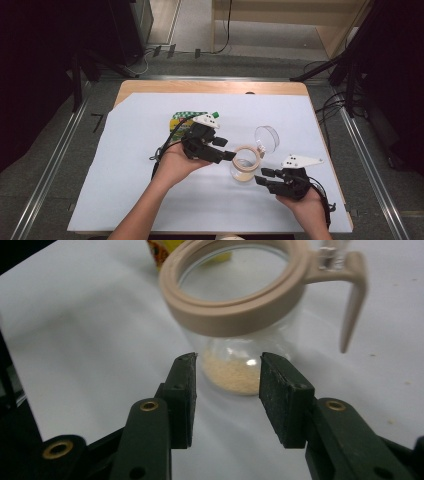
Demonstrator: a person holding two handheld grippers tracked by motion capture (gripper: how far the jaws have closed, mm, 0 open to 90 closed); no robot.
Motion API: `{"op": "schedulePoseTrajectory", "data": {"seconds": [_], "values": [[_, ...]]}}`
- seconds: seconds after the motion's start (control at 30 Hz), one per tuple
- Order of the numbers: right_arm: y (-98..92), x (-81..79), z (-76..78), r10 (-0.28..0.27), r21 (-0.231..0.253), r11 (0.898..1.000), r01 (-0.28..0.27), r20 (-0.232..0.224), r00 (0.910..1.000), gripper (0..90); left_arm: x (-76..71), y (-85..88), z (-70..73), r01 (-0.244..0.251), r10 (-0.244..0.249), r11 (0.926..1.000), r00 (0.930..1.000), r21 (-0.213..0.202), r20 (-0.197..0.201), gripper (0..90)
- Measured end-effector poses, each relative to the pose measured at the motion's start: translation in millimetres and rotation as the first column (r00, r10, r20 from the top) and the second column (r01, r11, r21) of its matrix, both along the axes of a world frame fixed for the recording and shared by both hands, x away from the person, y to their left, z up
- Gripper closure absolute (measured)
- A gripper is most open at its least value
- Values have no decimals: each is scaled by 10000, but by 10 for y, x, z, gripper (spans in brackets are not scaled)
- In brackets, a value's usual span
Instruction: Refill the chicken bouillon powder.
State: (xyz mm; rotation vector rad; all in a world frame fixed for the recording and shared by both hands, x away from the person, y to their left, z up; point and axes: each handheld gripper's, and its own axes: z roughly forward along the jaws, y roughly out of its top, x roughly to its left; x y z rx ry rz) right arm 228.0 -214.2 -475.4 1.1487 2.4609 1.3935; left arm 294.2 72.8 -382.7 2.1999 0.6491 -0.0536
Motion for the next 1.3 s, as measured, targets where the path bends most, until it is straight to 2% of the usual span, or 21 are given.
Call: {"op": "schedulePoseTrajectory", "data": {"seconds": [0.1, 0.13, 0.17, 0.2, 0.23, 0.37, 0.47, 0.7, 0.87, 1.2, 1.3], "values": [[38, -14, -9, 323, -72, 9995, -323, 70, 9995, 573, -6, 40, -8, -36, 36, 10000, 9999, 31, -112, 407], [81, -27, -22, 833, -130, 9964, -832, 48, 9965, 566, 4, 96, -13, -67, 66, 10000, 9996, -32, -259, 405], [81, -27, -22, 833, -130, 9964, -832, 48, 9965, 566, 4, 96, -13, -67, 66, 10000, 9996, -32, -259, 403], [138, -37, -43, 1365, -186, 9905, -1363, 105, 9906, 554, 6, 123, -12, -120, 117, 9999, 9993, -77, -359, 398], [166, -44, -46, 1571, -222, 9874, -1567, 172, 9874, 545, 8, 177, -3, -170, 167, 9998, 9991, -92, -379, 393], [255, -65, -51, 1923, -178, 9813, -1919, 211, 9811, 493, 4, 257, 24, -250, 243, 9995, 9992, -209, -322, 385], [298, -65, -67, 2016, -146, 9794, -2014, 181, 9793, 480, 6, 352, 63, -332, 323, 9988, 9991, -364, -267, 386], [368, -62, -93, 2113, -219, 9772, -2112, 69, 9774, 478, 18, 475, 104, -426, 421, 9985, 9990, -343, -133, 390], [395, -57, -100, 2150, -269, 9763, -2148, 46, 9766, 478, 18, 609, 133, -685, 676, 9970, 9974, -371, -253, 399], [440, -36, -89, 2269, -176, 9738, -2267, 78, 9739, 479, -15, 948, 227, -1172, 1170, 9925, 9931, -335, -69, 405], [477, -32, -92, 2400, -192, 9706, -2399, 70, 9707, 480, -9, 1114, 229, -1427, 1431, 9892, 9897, -335, 96, 407]]}}
